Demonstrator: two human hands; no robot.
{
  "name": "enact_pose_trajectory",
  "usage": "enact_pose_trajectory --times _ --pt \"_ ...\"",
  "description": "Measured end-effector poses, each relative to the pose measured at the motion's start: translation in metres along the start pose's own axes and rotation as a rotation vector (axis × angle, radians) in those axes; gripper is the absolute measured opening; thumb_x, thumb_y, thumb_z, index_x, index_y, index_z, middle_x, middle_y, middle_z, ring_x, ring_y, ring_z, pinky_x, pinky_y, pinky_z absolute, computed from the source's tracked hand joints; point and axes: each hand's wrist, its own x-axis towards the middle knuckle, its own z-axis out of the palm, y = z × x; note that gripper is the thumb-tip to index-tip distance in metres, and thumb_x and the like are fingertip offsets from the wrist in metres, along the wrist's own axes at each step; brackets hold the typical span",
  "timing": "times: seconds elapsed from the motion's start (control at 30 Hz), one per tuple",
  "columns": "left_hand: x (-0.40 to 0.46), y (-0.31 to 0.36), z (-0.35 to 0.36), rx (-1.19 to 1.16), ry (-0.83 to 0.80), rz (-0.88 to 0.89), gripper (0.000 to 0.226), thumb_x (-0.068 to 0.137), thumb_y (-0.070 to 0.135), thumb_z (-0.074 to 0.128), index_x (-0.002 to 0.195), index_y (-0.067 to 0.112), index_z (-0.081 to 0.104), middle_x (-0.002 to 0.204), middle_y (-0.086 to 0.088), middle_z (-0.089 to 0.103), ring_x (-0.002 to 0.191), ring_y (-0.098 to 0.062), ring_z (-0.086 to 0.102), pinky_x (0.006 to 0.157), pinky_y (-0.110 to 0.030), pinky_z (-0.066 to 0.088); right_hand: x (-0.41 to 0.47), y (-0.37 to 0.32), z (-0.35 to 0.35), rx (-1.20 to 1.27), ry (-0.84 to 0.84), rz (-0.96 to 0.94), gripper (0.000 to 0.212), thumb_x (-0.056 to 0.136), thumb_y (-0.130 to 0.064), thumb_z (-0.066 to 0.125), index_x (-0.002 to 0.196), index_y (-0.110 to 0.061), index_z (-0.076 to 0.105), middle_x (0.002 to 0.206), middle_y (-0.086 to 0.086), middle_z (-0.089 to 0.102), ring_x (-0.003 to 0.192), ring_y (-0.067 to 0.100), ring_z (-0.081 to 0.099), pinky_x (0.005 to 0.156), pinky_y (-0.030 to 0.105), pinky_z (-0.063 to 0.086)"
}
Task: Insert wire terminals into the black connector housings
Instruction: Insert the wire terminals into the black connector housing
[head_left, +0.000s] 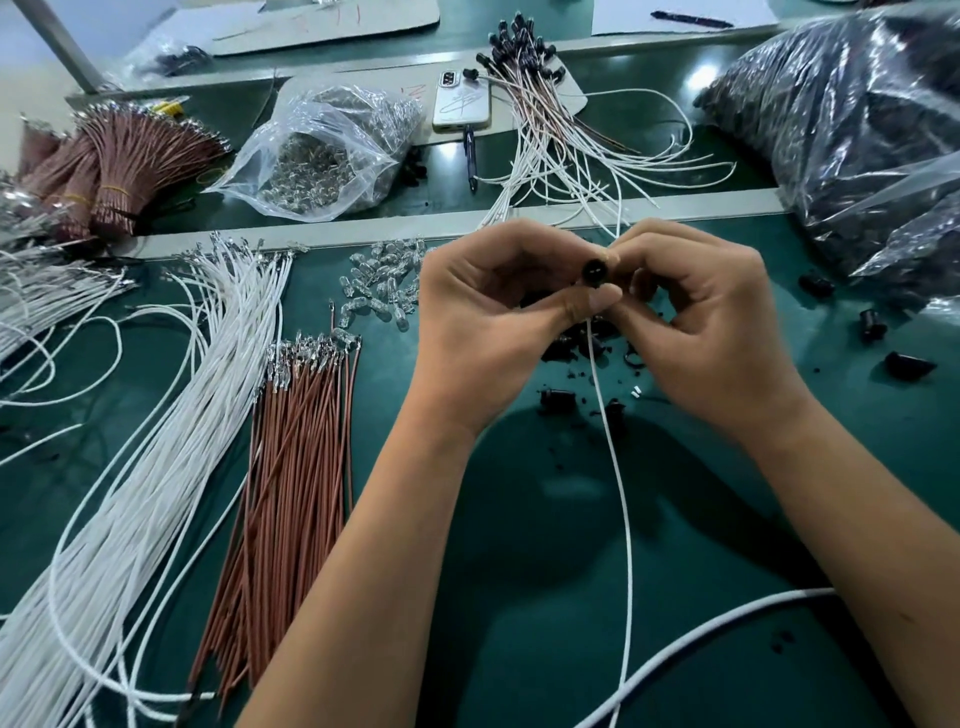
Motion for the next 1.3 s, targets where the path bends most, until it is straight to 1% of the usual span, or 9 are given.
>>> enact_pose_trajectory --times 0.3,0.47,0.6,0.73,0.83,0.93,1.1,1.2,1.3 --pt "-0.002 -0.005 0.005 -0.058 0.041 0.005 0.039 0.067 -0.023 0.077 0.092 0.005 0.071 0.084 -0.015 0.071 0.078 -0.024 0.069 0.080 -0.035 0.059 -0.002 -0.002 0.003 -0.097 0.020 -0.019 0.007 0.091 0.001 0.069 0.087 0.003 0.074 0.081 0.010 0.067 0.072 0.027 0.063 0.065 0.040 0.050" --pt "-0.003 -0.007 0.005 -0.069 0.057 -0.006 0.037 0.067 -0.024 0.077 0.091 0.004 0.072 0.082 -0.014 0.073 0.079 -0.022 0.071 0.080 -0.033 0.059 -0.005 -0.001 0.004 -0.077 0.008 -0.005 0.013 0.094 -0.003 0.069 0.086 0.002 0.078 0.083 0.000 0.066 0.071 0.012 0.062 0.065 0.021 0.043" --pt "0.000 -0.005 0.003 -0.102 0.065 -0.068 0.030 0.071 -0.023 0.074 0.089 0.001 0.069 0.081 -0.012 0.074 0.076 -0.020 0.071 0.078 -0.032 0.060 -0.002 0.001 0.006 -0.065 -0.001 0.018 0.010 0.095 -0.005 0.075 0.086 -0.002 0.078 0.078 -0.002 0.066 0.068 0.011 0.061 0.064 0.022 0.044" --pt "0.003 0.000 -0.006 -0.202 0.094 -0.145 0.018 0.079 -0.011 0.070 0.092 0.001 0.066 0.081 -0.007 0.076 0.075 -0.016 0.071 0.075 -0.030 0.058 -0.002 0.000 0.003 0.065 -0.155 0.130 0.009 0.093 -0.028 0.077 0.100 -0.022 0.076 0.084 -0.009 0.074 0.074 0.003 0.066 0.071 0.022 0.052" --pt "0.004 0.003 -0.013 -0.277 0.159 -0.193 0.015 0.084 0.001 0.070 0.098 0.004 0.066 0.083 -0.008 0.076 0.074 -0.016 0.069 0.073 -0.027 0.057 -0.001 0.000 -0.003 0.152 -0.156 0.276 0.030 0.103 -0.036 0.059 0.102 -0.014 0.079 0.086 -0.002 0.078 0.079 0.013 0.073 0.074 0.030 0.056" --pt "0.005 0.004 -0.019 -0.310 0.233 -0.234 0.019 0.080 0.012 0.072 0.098 0.007 0.067 0.084 -0.008 0.075 0.072 -0.016 0.065 0.070 -0.024 0.055 0.006 0.004 -0.021 -0.031 -0.242 0.274 0.033 0.104 -0.037 0.059 0.089 -0.017 0.079 0.075 -0.003 0.075 0.070 0.015 0.070 0.067 0.038 0.055" --pt "0.008 0.002 -0.025 -0.359 0.348 -0.303 0.011 0.085 0.014 0.072 0.095 0.010 0.070 0.081 -0.005 0.074 0.071 -0.014 0.064 0.067 -0.023 0.054 0.010 -0.001 -0.039 -0.142 -0.550 0.359 0.041 0.075 -0.065 0.073 0.072 -0.024 0.075 0.061 -0.004 0.069 0.055 0.007 0.059 0.055 0.030 0.048" --pt "0.010 0.001 -0.029 -0.387 0.400 -0.323 0.024 0.077 0.020 0.075 0.097 0.007 0.071 0.078 -0.004 0.071 0.069 -0.015 0.061 0.066 -0.024 0.051 0.008 -0.006 -0.036 -0.179 -0.766 0.433 0.034 0.066 -0.055 0.089 0.077 -0.027 0.074 0.065 -0.010 0.072 0.056 0.006 0.064 0.058 0.026 0.053" --pt "0.012 0.001 -0.031 -0.412 0.444 -0.322 0.026 0.077 0.020 0.073 0.099 0.005 0.070 0.077 -0.004 0.069 0.067 -0.014 0.059 0.064 -0.022 0.050 0.008 -0.005 -0.032 -0.226 -0.765 0.400 0.025 0.069 -0.044 0.092 0.076 -0.030 0.074 0.065 -0.013 0.072 0.057 0.004 0.065 0.058 0.022 0.053"
